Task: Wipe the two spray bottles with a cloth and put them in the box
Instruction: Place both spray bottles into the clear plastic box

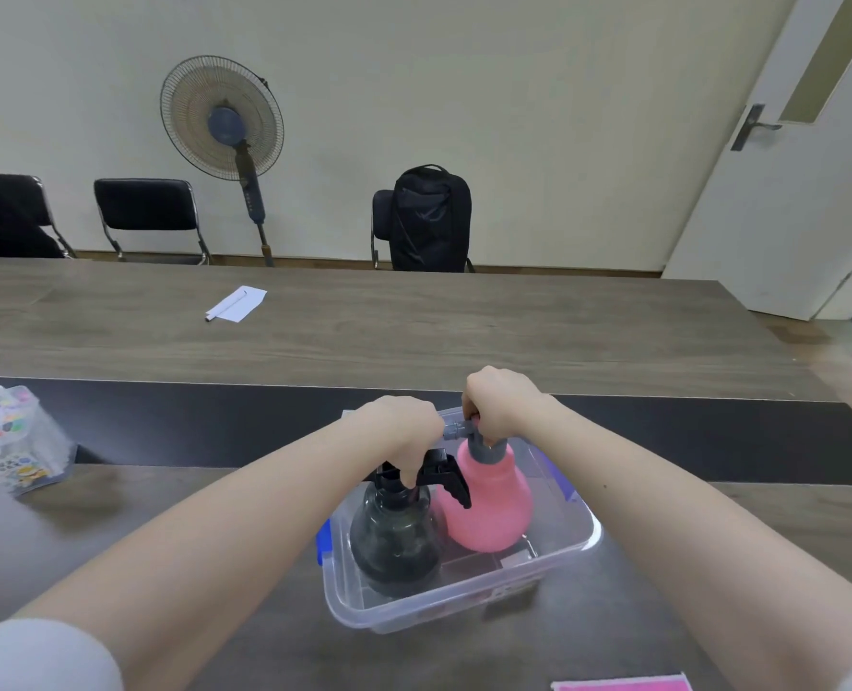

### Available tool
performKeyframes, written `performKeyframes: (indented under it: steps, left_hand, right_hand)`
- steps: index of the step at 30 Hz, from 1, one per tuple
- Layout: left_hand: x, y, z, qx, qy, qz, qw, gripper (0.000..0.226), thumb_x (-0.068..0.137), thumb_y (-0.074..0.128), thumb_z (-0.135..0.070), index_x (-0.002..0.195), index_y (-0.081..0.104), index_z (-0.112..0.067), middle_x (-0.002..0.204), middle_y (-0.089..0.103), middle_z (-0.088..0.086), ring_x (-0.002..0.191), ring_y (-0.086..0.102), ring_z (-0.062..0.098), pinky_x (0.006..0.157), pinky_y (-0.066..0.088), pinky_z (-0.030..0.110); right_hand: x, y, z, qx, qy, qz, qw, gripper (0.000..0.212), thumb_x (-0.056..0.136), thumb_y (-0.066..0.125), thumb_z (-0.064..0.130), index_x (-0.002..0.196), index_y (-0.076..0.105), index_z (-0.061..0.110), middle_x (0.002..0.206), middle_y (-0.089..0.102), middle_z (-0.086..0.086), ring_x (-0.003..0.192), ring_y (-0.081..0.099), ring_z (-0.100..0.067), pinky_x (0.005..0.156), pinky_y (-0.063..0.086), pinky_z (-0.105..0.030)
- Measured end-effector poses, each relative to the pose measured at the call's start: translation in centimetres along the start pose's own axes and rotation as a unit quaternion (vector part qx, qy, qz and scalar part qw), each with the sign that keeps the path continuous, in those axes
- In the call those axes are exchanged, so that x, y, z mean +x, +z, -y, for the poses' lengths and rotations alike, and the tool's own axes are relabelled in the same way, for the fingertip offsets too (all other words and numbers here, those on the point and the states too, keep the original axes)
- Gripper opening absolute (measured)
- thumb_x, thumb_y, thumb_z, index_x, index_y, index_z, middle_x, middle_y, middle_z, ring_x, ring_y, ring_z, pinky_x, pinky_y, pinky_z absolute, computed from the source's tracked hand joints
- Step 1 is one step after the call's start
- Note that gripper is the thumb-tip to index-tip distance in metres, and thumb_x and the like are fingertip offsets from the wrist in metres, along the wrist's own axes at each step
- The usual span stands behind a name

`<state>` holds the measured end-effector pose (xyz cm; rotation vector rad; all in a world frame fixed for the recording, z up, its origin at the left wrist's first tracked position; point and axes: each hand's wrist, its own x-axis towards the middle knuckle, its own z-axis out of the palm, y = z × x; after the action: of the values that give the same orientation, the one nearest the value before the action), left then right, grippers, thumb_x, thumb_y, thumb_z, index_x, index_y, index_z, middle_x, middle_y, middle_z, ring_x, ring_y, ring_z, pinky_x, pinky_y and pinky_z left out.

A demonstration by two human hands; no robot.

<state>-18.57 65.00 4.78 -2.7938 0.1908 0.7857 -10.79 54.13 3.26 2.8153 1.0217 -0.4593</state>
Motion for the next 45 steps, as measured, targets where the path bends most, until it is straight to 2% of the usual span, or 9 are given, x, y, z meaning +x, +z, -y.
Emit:
performKeyframes:
  steps: [7, 12, 18, 21, 27, 33, 37, 41, 45]
  left_hand:
    - [0.2, -0.2, -0.3, -0.023, -0.012, 0.013, 1.000, 0.045, 0.075, 0.075, -0.031, 0.107, 0.062, -0.004, 0.079, 0.044, 0.003, 0.077, 0.051, 0.026, 0.064, 0.044, 0.034]
    - [0.1, 0.2, -1.8, -0.003, -0.024, 0.011, 1.000, 0.046, 0.077, 0.074, -0.026, 0.116, 0.060, -0.005, 0.095, 0.047, 0.005, 0.105, 0.063, 0.029, 0.067, 0.043, 0.032]
    - [-1.0, 0.3, -2.0, -0.019, -0.049, 0.009, 0.999, 0.049, 0.077, 0.074, -0.028, 0.117, 0.058, -0.006, 0.101, 0.051, 0.009, 0.095, 0.061, 0.029, 0.067, 0.044, 0.033]
    - [-1.3, 0.7, -2.3, -0.019, -0.056, 0.012, 0.998, 0.050, 0.074, 0.075, -0.033, 0.114, 0.061, -0.008, 0.093, 0.051, 0.005, 0.088, 0.060, 0.027, 0.061, 0.043, 0.031]
    - [-1.4, 1.0, -2.5, -0.003, -0.038, -0.002, 0.999, 0.039, 0.074, 0.074, -0.022, 0.108, 0.064, -0.007, 0.072, 0.045, 0.001, 0.082, 0.059, 0.028, 0.048, 0.038, 0.027]
    - [-1.3, 1.3, -2.0, 0.031, -0.028, 0.010, 0.999, 0.032, 0.073, 0.073, -0.020, 0.101, 0.066, -0.006, 0.063, 0.041, -0.001, 0.082, 0.060, 0.029, 0.061, 0.045, 0.033]
    - [-1.2, 1.6, -1.9, 0.031, -0.044, 0.024, 0.998, 0.036, 0.074, 0.074, -0.021, 0.106, 0.066, -0.007, 0.078, 0.051, 0.003, 0.091, 0.063, 0.030, 0.062, 0.044, 0.033]
    - [-1.1, 1.8, -2.3, 0.035, -0.061, 0.027, 0.997, 0.039, 0.076, 0.073, -0.022, 0.112, 0.063, -0.009, 0.104, 0.062, 0.009, 0.094, 0.062, 0.028, 0.064, 0.041, 0.032]
    - [-1.1, 1.7, -3.4, 0.092, -0.051, -0.013, 0.994, 0.057, 0.073, 0.070, -0.052, 0.117, 0.058, -0.018, 0.105, 0.061, -0.001, 0.100, 0.060, 0.023, 0.075, 0.039, 0.033]
  right_hand:
    - [0.7, -0.1, -0.4, 0.002, -0.009, -0.004, 1.000, 0.036, 0.065, 0.070, 0.003, 0.098, 0.072, 0.017, 0.087, 0.066, -0.007, 0.073, 0.053, -0.028, 0.061, 0.042, -0.028]
    - [0.8, 0.1, -0.3, 0.001, -0.024, 0.008, 1.000, 0.041, 0.062, 0.075, 0.005, 0.102, 0.072, 0.017, 0.103, 0.071, -0.006, 0.079, 0.059, -0.028, 0.063, 0.043, -0.028]
    - [0.4, 1.0, -1.2, 0.045, -0.037, 0.000, 0.998, 0.068, 0.069, 0.072, 0.009, 0.131, 0.046, 0.018, 0.124, 0.057, -0.009, 0.111, 0.055, -0.031, 0.082, 0.049, -0.036]
    - [-0.2, 1.6, -2.0, 0.135, -0.021, -0.024, 0.990, 0.079, 0.067, 0.073, 0.009, 0.137, 0.037, 0.018, 0.126, 0.054, -0.009, 0.111, 0.054, -0.031, 0.086, 0.051, -0.038]
    - [-0.8, 2.5, -2.4, 0.236, -0.023, -0.068, 0.969, 0.044, 0.061, 0.075, 0.004, 0.088, 0.045, 0.021, 0.082, 0.058, -0.001, 0.074, 0.051, -0.025, 0.057, 0.044, -0.027]
    - [-0.6, 1.8, -2.0, 0.247, -0.042, -0.077, 0.965, 0.042, 0.062, 0.074, 0.003, 0.086, 0.044, 0.020, 0.081, 0.058, -0.002, 0.073, 0.050, -0.024, 0.051, 0.037, -0.022]
    - [-0.3, 2.7, -1.8, 0.262, -0.039, -0.070, 0.962, 0.040, 0.062, 0.073, 0.003, 0.086, 0.044, 0.019, 0.069, 0.053, 0.008, 0.072, 0.050, -0.022, 0.050, 0.037, -0.022]
    - [0.4, 3.1, -2.2, 0.297, -0.034, -0.056, 0.953, 0.046, 0.059, 0.076, 0.007, 0.090, 0.046, 0.021, 0.087, 0.067, -0.002, 0.088, 0.064, -0.025, 0.068, 0.055, -0.034]
    - [-0.2, 3.3, -3.3, 0.344, -0.025, -0.020, 0.938, 0.086, 0.059, 0.083, 0.015, 0.132, 0.037, 0.022, 0.127, 0.055, -0.006, 0.112, 0.056, -0.027, 0.094, 0.050, -0.042]
